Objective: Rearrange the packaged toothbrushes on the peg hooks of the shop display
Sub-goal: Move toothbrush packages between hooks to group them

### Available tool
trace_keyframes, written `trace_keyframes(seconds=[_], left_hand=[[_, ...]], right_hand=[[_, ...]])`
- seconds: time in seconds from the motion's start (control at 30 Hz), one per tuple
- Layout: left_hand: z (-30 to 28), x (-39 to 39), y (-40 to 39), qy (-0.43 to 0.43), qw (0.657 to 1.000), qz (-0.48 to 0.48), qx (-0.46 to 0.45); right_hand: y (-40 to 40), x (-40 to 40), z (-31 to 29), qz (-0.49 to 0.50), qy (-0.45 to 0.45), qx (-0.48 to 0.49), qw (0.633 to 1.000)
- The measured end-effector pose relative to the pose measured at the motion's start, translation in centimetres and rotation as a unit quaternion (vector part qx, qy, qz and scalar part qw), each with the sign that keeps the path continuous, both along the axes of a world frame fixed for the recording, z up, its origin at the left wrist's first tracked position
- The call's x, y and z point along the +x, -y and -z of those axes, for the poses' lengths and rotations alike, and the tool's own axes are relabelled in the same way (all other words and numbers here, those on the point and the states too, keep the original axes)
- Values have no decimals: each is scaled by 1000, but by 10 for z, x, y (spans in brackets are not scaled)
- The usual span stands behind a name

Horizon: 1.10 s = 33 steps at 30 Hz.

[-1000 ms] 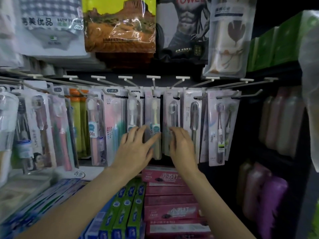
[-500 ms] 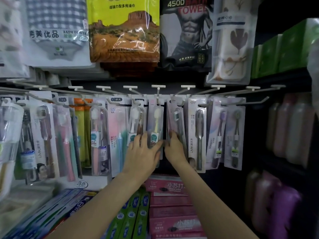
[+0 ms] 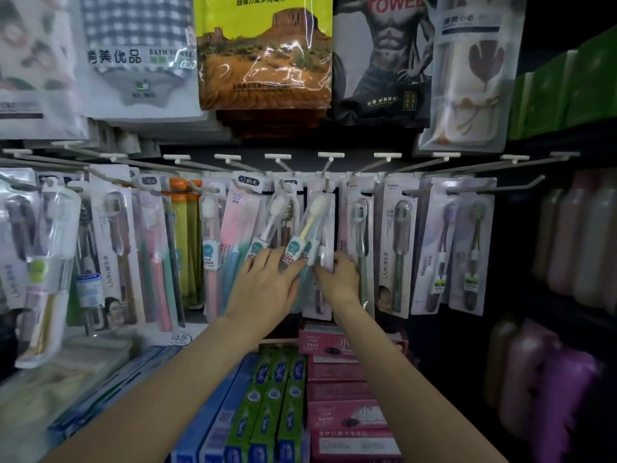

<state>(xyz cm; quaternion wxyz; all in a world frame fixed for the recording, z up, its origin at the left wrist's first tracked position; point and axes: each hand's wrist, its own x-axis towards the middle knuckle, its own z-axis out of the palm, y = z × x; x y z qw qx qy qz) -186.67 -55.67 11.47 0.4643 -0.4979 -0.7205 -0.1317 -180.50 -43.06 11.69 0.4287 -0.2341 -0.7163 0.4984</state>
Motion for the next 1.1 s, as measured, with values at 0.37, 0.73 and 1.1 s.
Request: trace_keyframes(seconds=[0.37,0.73,1.1], left_hand=[[10,37,-14,350,919,184,3],[2,34,5,334,936,108,-28],[-10,27,18,290,956,6,-53]], right_hand=[[2,60,-6,-105,-35,52,992],[-17,84,-30,-41,108,176,978],[-27,108,-76,25,266,335,904]])
